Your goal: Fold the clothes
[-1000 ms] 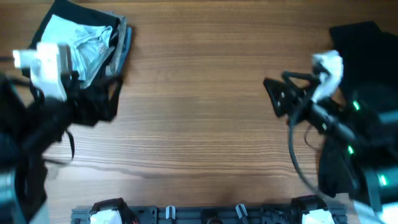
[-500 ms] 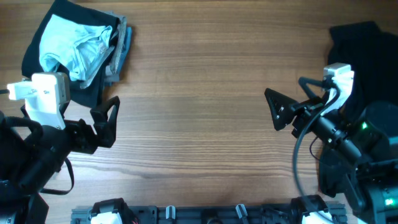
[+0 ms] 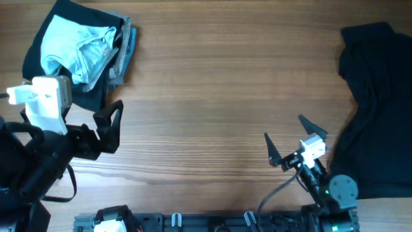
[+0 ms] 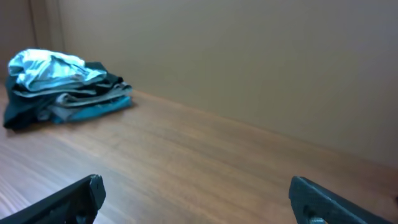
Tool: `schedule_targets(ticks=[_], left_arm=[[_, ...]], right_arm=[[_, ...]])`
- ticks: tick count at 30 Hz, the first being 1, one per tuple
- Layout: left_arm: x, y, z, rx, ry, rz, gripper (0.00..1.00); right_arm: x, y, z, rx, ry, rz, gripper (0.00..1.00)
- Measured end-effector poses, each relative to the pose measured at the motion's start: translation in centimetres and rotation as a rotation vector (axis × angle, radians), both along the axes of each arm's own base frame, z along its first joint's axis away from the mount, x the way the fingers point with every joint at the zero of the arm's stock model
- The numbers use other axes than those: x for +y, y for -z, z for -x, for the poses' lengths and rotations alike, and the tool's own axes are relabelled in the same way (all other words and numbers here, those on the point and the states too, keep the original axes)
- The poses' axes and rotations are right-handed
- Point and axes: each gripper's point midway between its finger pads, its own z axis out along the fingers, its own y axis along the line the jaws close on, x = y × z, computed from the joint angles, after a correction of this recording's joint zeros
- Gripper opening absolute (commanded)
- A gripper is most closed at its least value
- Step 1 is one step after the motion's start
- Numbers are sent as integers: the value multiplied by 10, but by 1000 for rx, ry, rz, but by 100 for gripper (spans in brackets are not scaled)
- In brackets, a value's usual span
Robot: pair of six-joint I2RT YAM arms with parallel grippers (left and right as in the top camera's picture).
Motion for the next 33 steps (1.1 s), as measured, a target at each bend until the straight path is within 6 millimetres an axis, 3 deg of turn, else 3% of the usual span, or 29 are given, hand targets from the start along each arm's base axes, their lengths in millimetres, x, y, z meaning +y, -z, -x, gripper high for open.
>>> schedule_targets(ticks=[2,21,25,27,29,33], left_arm=[[0,0,0,0,0,0,100],[0,0,0,-2,1,-4,100],[2,-22,-4,-228,-3,-50,100],[2,-11,0,-329,-7,-60,100],[1,35,8,-349,-23,-38,100],[1,105,23,-440,-57,21,100]], right_arm=[[0,15,-4,2,2,3,100],[0,11,-4,-13,2,1,100],[0,10,-4,-15,3,1,100],[0,10,-4,-16,5,1,100],[-1,10,-4,-18,9,0,100],[-1,9,-4,-20,10,0,100]])
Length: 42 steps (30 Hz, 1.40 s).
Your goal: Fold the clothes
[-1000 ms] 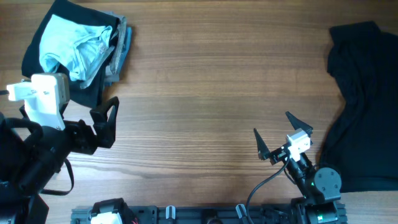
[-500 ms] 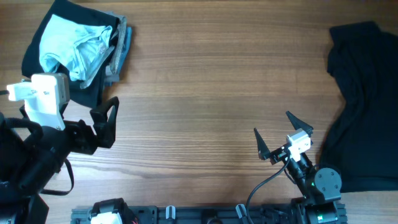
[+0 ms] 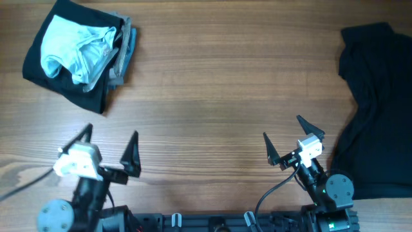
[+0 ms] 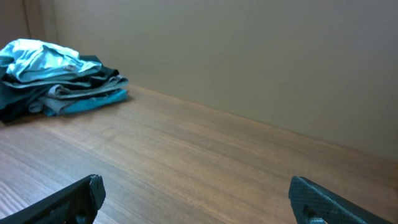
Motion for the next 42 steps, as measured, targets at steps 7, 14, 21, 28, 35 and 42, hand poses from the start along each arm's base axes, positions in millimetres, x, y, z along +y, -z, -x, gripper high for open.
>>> schedule_targets(ticks=[7,14,21,28,35,42], left_arm=[[5,98,-37,18,-3,99,100],[6,141,-49,58,-5,116,100],[7,134,-50,26,-8,113,100],[7,101,-51,-145,3,94,100],[8,139,-53,5,-5,116,100],[8,139,-53,5,-5,116,100]], right_arm=[[0,0,0,0,2,0,100],[0,0,0,0,2,0,100],[0,0,0,0,2,0,100],[0,0,0,0,3,0,100],[0,0,0,0,2,0,100],[0,0,0,0,3,0,100]])
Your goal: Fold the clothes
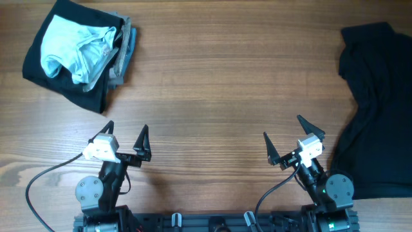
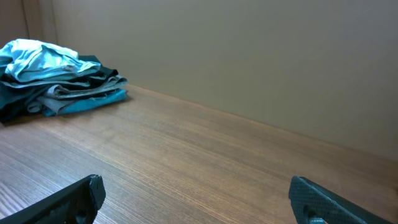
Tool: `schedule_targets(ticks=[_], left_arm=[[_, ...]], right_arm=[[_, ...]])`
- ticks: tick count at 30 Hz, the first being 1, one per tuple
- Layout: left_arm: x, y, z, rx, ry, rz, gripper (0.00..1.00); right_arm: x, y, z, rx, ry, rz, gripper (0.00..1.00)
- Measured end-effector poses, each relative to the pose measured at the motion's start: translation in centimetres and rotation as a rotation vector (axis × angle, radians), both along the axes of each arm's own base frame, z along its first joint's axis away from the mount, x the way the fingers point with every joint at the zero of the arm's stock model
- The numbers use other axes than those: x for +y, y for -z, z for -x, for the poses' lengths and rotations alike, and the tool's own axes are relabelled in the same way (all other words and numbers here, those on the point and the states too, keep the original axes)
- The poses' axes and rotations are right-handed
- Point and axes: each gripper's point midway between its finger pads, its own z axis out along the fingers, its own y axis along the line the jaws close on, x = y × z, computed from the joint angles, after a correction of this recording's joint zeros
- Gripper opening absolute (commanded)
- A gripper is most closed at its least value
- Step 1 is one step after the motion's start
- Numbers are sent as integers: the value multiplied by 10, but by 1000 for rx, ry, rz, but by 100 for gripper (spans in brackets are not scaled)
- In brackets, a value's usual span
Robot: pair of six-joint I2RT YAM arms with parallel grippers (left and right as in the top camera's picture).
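A pile of folded clothes, light blue on top of dark and teal layers, lies at the table's far left corner; the right wrist view shows the pile far off to the left. A loose black garment is spread at the right edge. My left gripper stands open near the front edge, left of centre, holding nothing. My right gripper is open near the front right, just left of the black garment, its fingers wide apart over bare wood.
The wooden table runs between the pile and the black garment. A plain beige wall stands behind the far edge. Arm bases and cables sit along the front edge.
My left gripper has shifted a little to the right and forward near the front edge, still open. The right arm, the pile and the black garment have not moved.
At first my left arm reached out open just below the folded pile at the left. Then it was drawn back near the front edge, and now it rests a bit further right. The right gripper stayed open in place throughout.
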Motion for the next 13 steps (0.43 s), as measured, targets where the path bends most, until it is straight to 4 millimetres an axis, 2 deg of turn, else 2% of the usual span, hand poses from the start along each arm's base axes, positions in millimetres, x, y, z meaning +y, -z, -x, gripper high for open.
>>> schedule_targets(ticks=[13], left_arm=[[0,0,0,0,0,0,100]], right_arm=[[0,0,0,0,0,0,100]])
